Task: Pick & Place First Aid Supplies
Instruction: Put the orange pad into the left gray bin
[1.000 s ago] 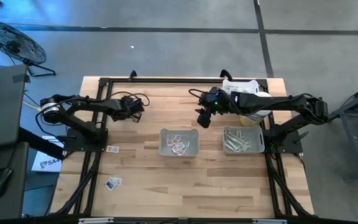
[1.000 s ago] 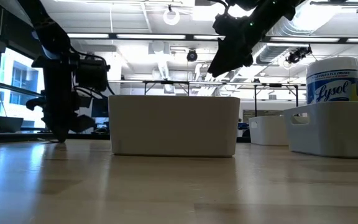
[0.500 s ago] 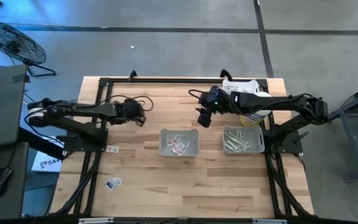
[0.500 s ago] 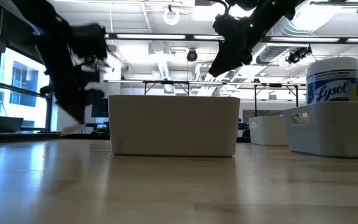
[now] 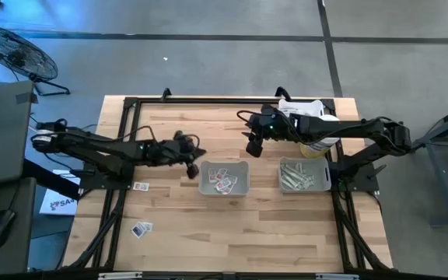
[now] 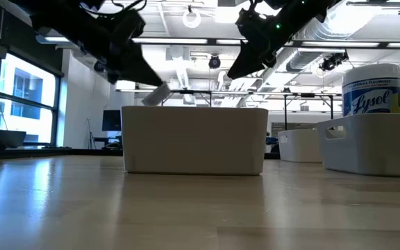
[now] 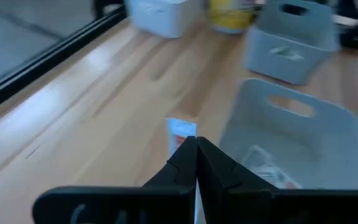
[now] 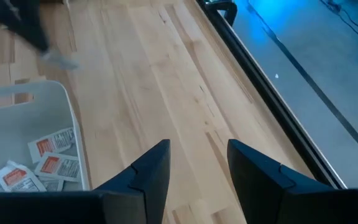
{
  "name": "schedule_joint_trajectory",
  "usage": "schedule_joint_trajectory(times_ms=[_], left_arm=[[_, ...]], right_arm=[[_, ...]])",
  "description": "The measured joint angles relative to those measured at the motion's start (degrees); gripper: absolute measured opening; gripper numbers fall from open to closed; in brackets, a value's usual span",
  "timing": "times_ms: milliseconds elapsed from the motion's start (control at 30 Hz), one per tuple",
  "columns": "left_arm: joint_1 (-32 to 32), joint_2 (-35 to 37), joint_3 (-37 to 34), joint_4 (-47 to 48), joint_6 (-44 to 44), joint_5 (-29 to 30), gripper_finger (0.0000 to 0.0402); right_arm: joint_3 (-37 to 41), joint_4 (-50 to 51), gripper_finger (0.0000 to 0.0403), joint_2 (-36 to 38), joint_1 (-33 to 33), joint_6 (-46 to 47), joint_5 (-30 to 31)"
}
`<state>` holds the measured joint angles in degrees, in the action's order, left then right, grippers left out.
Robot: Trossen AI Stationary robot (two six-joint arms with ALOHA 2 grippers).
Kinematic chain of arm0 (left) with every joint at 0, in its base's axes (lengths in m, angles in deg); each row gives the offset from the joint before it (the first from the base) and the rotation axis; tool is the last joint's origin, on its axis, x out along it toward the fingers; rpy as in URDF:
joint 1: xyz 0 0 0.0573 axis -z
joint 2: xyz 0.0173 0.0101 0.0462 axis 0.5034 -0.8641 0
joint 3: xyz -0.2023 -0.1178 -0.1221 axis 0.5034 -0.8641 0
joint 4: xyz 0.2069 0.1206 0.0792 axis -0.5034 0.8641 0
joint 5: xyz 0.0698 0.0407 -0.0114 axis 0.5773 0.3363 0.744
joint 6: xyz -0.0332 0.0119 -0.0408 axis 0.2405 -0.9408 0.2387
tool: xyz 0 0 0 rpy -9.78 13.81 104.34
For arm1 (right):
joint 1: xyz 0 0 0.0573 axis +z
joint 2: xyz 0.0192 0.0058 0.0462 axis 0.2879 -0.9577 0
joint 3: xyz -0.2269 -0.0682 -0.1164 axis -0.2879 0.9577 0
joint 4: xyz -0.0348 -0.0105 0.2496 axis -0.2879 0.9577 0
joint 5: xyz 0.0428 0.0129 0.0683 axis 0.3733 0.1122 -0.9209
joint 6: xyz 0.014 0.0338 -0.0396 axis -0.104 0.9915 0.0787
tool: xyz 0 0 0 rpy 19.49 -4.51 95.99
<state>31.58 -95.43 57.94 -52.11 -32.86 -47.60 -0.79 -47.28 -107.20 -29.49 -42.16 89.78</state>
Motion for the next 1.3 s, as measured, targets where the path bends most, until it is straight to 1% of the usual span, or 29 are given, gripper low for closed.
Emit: schedule_joint_trajectory(times_ms=[67,200,233,333,400,567,633,700,833,867,967,1067,1167,1300], left_arm=[[1.64,-2.38,-0.02,-3.97,-2.32,-0.86,0.0],[3.47,-8.1,0.06,-10.88,-5.36,-5.93,0.0],[3.72,-9.7,0.76,-11.2,-6.03,-7.12,0.0],[4.92,-14.61,5.11,-8.7,-8.94,-8.95,0.0],[5.64,-17.74,8.51,-5.06,-10.86,-9.04,0.0],[5.82,-25.16,17.14,7.13,-11.02,-9.0,0.0002],[5.78,-26.98,19.39,9.94,-10.79,-8.54,0.0009],[5.78,-28.16,20.8,10.84,-10.69,-8.27,0.0023],[5.79,-28.49,23.09,10.21,-11.19,-8.06,0.0072],[5.8,-28.34,23.82,11.65,-11.55,-7.39,0.0085],[6.09,-26.33,26.81,20.05,-11.98,-5.75,0.0113],[7.83,-22.28,28.96,28.26,-10.49,-4.32,0.0121],[11.13,-17.27,28.91,36.71,-7.57,-3.61,0.012],[16.12,-10.2,27.82,47.87,-0.01,-3.1,0.0115]], right_arm=[[0.0,-0.04,0.0153,0.01,0.0,-0.22,0.0],[0.0,0.33,0.0154,0.15,0.0,-0.38,-0.23],[0.0,0.35,0.0154,0.15,0.0,-0.63,-0.23],[0.0,0.41,0.0154,0.15,0.0,-1.61,-0.24],[0.0,0.39,0.0154,0.17,0.0,-1.63,-0.22],[0.0,0.87,0.0154,0.19,0.01,-1.45,-0.57],[0.0,1.34,0.0154,0.2,0.15,-1.19,-1.11],[0.0,1.77,0.0154,0.2,0.17,-0.43,-1.42],[0.0,3.32,0.0153,0.24,0.17,0.13,-1.77],[0.0,3.71,0.0153,0.24,0.17,0.29,-1.77],[0.0,4.49,0.0154,0.24,0.17,1.49,-1.77],[0.0,5.4,0.0154,0.24,0.57,1.61,-1.62],[0.0,5.25,0.0153,0.24,1.39,1.61,-1.38],[0.0,4.72,0.0154,0.24,2.47,1.53,-1.37]])
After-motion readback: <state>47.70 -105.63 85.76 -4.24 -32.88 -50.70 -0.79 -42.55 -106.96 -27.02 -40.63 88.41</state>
